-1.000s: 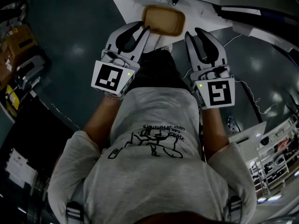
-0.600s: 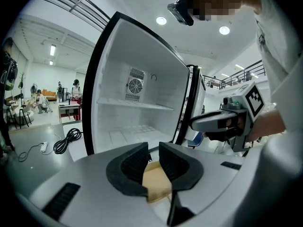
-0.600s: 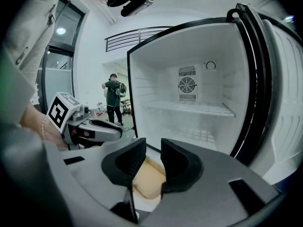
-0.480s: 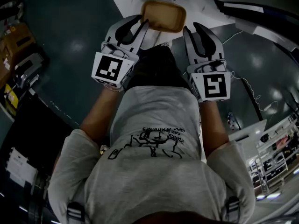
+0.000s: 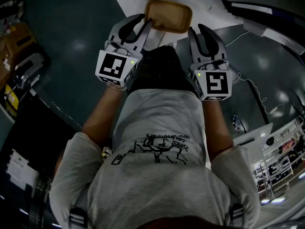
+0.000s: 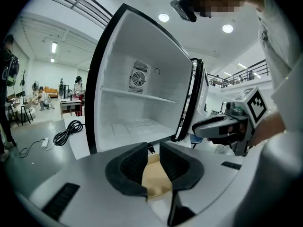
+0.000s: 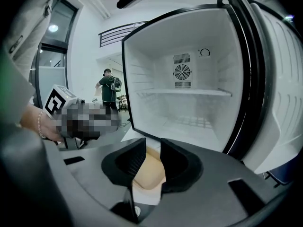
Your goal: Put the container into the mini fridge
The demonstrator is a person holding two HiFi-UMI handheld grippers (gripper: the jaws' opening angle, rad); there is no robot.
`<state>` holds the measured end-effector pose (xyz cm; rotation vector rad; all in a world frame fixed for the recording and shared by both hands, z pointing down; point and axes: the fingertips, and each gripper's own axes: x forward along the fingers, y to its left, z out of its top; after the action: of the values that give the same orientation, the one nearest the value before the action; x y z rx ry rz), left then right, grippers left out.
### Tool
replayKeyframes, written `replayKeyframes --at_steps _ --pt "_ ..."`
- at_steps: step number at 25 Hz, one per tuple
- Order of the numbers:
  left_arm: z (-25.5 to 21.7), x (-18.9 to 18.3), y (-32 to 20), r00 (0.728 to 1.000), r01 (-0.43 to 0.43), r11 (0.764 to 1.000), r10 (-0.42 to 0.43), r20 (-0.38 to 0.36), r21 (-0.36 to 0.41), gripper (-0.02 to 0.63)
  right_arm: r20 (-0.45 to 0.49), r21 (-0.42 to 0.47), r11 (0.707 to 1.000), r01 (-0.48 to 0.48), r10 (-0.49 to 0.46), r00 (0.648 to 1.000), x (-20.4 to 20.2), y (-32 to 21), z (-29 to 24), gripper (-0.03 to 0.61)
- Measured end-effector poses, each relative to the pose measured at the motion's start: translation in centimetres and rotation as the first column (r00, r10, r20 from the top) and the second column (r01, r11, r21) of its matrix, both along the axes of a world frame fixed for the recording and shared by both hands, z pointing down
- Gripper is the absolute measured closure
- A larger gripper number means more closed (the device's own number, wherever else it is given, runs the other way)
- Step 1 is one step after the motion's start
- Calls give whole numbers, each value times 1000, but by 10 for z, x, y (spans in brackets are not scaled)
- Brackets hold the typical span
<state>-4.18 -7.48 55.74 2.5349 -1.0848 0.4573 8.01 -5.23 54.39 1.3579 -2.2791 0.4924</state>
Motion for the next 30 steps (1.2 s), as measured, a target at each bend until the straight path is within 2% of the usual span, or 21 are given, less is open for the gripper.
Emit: replayKeyframes --at_steps 14,30 --pt "39 -9 -1 1000 22 999 -22 14 -49 525 -13 -49 998 -28 27 1000 3 2 37 486" --pt "80 -8 5 998 7 995 -1 58 -104 523 -17 -115 992 -51 50 999 11 8 80 486"
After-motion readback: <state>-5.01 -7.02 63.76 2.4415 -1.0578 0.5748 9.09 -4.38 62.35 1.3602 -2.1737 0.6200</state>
